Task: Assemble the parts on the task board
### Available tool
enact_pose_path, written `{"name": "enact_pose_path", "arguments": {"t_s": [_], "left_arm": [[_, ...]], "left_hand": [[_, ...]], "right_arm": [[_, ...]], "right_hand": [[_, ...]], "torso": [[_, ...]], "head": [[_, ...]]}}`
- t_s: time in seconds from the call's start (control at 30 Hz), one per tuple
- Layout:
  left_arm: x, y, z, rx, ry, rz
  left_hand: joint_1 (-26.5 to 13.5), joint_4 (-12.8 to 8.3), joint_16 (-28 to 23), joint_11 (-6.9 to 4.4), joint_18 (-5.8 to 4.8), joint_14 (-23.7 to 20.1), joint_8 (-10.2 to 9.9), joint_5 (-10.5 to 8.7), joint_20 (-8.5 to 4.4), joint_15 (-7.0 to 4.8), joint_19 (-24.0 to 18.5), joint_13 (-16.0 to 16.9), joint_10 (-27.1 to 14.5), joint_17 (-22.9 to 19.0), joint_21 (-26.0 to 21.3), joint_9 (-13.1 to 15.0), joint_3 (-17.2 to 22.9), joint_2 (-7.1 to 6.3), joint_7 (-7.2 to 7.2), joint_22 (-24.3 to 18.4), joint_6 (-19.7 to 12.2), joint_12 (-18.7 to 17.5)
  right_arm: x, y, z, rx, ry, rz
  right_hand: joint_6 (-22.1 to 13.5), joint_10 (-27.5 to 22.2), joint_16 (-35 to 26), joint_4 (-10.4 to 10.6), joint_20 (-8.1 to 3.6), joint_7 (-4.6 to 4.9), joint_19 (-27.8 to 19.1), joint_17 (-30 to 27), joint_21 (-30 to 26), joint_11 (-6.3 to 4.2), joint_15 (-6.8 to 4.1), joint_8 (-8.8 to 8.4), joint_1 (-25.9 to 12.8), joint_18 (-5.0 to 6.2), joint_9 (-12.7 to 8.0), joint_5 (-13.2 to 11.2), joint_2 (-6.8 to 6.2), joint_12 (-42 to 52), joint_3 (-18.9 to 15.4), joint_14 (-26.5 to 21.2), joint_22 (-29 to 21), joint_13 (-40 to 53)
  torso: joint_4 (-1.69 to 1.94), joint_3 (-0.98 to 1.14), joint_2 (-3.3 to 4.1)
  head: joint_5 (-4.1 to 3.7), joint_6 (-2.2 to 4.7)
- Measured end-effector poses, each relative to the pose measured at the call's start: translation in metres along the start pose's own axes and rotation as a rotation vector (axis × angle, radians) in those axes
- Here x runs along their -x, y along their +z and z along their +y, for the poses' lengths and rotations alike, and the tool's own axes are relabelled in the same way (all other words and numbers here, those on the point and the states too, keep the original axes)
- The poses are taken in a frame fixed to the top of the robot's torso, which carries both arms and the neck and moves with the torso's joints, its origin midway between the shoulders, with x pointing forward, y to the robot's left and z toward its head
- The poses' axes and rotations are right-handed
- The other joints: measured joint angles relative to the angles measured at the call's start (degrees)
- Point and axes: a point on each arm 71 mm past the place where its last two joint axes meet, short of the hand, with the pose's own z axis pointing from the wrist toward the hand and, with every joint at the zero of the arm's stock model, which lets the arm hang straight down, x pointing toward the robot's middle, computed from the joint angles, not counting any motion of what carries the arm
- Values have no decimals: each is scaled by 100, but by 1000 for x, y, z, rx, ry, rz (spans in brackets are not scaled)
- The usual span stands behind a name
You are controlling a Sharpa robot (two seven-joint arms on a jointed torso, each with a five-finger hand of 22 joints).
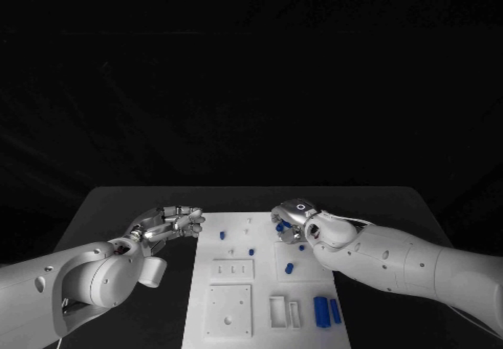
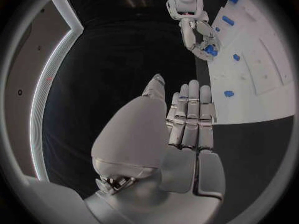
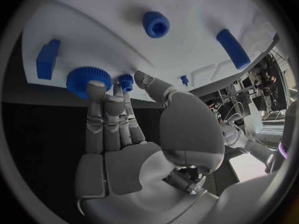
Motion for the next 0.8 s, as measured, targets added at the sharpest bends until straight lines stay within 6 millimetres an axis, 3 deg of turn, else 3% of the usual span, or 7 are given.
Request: {"name": "enact_pose_path", "arguments": {"t_s": [0.13, 0.47, 0.6, 0.8], "left_arm": [[0, 0, 0, 0, 0, -1], [0, 0, 0, 1, 1, -1], [1, 0, 0, 1, 1, -1], [1, 0, 0, 2, 1, -2]], "left_hand": [[0, 0, 0, 0, -3, 0, 0, 0, 0, 0, 0, 0, 0, 0, 0, 0, 0, 0, 0, 0, 0, 0], [0, 0, 0, 11, -29, 0, 0, -22, 0, 0, 0, 0, 11, 1, 0, 1, 0, 0, 0, 0, 0, 0], [0, 0, 0, 19, -30, 0, 0, -22, 0, 0, 0, 0, 19, 1, 0, 1, 0, 0, 0, 0, 0, 0], [0, 0, 0, 19, -33, 0, 0, -22, 0, 0, 0, 0, 19, -4, 0, 1, 0, 0, 0, -1, 0, 0]], "right_arm": [[1, -1, -1, -6, -3, -1], [2, -2, -4, -23, -15, -6], [3, -1, -4, -27, -19, -2], [4, -1, -2, -28, -20, 3]], "right_hand": [[53, -33, 0, 0, 0, 50, 0, -8, 0, 13, 0, 0, 0, 0, 0, 0, 0, 12, 0, 0, 0, 20], [75, -9, 27, 19, 0, 28, 0, -36, 0, -11, 0, 0, 31, 0, 8, 0, -31, 11, 66, 0, -1, 36], [98, 154, 86, 32, 1, 6, 1, -54, 29, -100, -8, 0, 60, -1, 27, 0, -29, 105, 79, -5, -1, 96], [278, 427, 129, 32, -70, -28, 89, -79, 67, -195, -118, 101, 90, -38, 78, 0, 18, 254, 79, 0, -1, 260]], "torso": [[0, 1, 1], [6, 2, 6], [10, 2, 8], [9, 4, 15]], "head": [[-9, 4], [-31, 34], [-36, 38], [-44, 42]]}}
